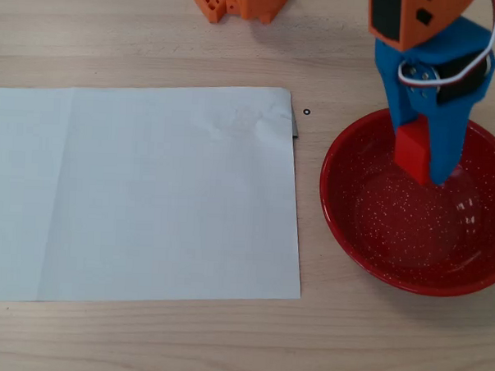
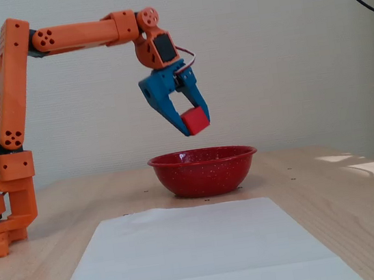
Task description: Grasp the red cube and put it in the red bowl
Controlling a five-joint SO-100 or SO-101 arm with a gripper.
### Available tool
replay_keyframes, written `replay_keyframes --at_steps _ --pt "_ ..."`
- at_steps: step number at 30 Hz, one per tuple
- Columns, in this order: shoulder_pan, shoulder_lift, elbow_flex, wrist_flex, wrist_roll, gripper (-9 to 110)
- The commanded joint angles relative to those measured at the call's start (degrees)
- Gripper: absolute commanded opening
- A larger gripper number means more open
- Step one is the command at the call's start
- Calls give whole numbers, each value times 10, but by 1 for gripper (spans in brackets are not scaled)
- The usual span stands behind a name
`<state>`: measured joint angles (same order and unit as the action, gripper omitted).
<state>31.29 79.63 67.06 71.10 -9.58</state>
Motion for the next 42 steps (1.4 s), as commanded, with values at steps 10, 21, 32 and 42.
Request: replay_keyframes --at_steps 10,21,32,42 --pt "13 21 32 -123 -1 36" --pt "-13 47 -46 -25 8 2" --pt "-86 155 -67 127 0 0" --pt "-185 359 71 215 -4 0"
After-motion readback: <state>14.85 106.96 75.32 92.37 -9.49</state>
